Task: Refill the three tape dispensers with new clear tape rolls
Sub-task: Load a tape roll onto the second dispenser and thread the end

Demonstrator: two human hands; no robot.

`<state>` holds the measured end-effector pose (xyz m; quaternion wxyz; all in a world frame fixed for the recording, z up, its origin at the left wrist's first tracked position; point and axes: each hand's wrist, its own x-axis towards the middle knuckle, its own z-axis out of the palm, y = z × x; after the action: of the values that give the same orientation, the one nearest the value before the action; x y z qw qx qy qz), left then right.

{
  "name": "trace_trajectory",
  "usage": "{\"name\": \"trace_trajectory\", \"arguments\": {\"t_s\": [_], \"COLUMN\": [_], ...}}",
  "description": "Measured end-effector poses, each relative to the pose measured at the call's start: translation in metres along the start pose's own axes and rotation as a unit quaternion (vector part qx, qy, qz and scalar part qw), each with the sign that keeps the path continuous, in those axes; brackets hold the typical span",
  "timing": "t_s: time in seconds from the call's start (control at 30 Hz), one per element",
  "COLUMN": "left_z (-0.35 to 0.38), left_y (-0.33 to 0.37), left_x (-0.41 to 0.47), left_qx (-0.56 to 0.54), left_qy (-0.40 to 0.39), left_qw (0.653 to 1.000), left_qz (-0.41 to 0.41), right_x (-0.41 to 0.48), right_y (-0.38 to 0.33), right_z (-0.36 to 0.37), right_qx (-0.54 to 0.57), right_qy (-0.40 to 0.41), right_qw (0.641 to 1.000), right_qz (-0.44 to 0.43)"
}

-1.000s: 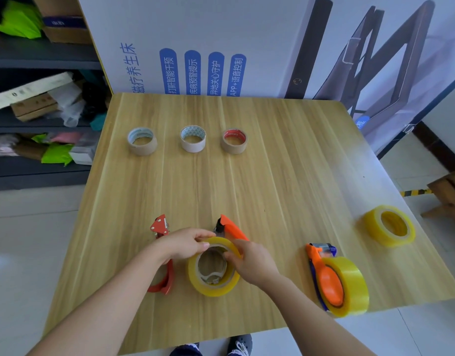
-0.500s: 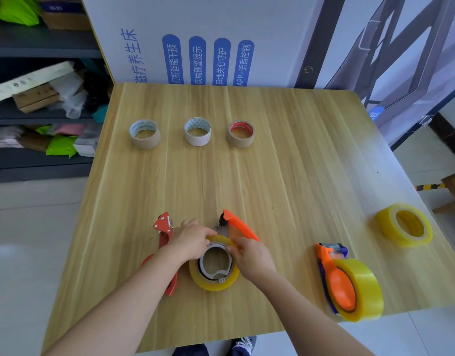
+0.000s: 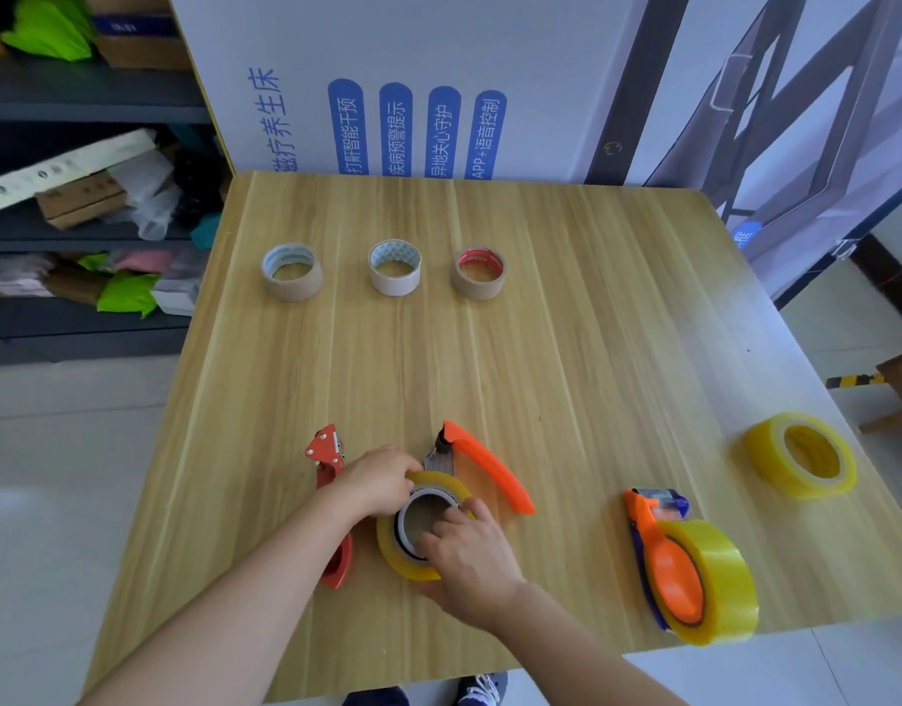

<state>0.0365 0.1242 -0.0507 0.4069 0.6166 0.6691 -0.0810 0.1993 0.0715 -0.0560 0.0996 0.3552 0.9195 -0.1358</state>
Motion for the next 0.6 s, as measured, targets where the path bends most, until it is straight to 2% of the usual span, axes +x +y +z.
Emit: {"name": "trace_trajectory", "arguments": {"t_s": [0.07,0.13,0.17,0.2,0.27,0.3,0.37,0.5,0.53,0.6], "left_z": [-0.003,-0.008,-0.013,-0.018,-0.026,-0.029,-0.032,-0.041,-0.048,-0.062], "left_y": [0.000,0.001,0.003,0.005,0.006,0.005,0.003,0.012,0.017,0.027], "left_x": [-0.004,-0.010,-0.014,-0.017,-0.020,-0.019,-0.020,-0.029,-0.034,-0.043], "left_qx": [-0.068,-0.223,-0.333,-0.442,-0.595,-0.644,-0.711,-0.809,-0.814,-0.800], "left_qy": [0.013,0.056,0.076,0.088,0.107,0.113,0.081,-0.059,-0.063,-0.014], "left_qw": [0.998,0.973,0.940,0.892,0.792,0.752,0.694,0.585,0.577,0.600], "left_qz": [0.007,-0.002,-0.021,-0.048,-0.081,-0.086,-0.079,0.007,0.012,0.006], "right_x": [-0.001,-0.002,-0.001,0.000,0.002,0.002,-0.001,-0.009,-0.012,-0.015], "right_y": [0.001,0.004,0.005,0.006,0.008,0.010,0.012,0.014,0.013,0.011], "right_z": [-0.005,-0.017,-0.026,-0.035,-0.059,-0.071,-0.092,-0.125,-0.132,-0.144], "right_qx": [0.053,0.132,0.189,0.259,0.422,0.500,0.610,0.722,0.732,0.737], "right_qy": [0.033,0.066,0.079,0.089,0.097,0.097,0.094,0.086,0.089,0.103], "right_qw": [0.998,0.988,0.977,0.958,0.894,0.853,0.782,0.687,0.676,0.668], "right_qz": [0.019,0.048,0.066,0.086,0.118,0.114,0.082,0.010,-0.002,-0.009]}}
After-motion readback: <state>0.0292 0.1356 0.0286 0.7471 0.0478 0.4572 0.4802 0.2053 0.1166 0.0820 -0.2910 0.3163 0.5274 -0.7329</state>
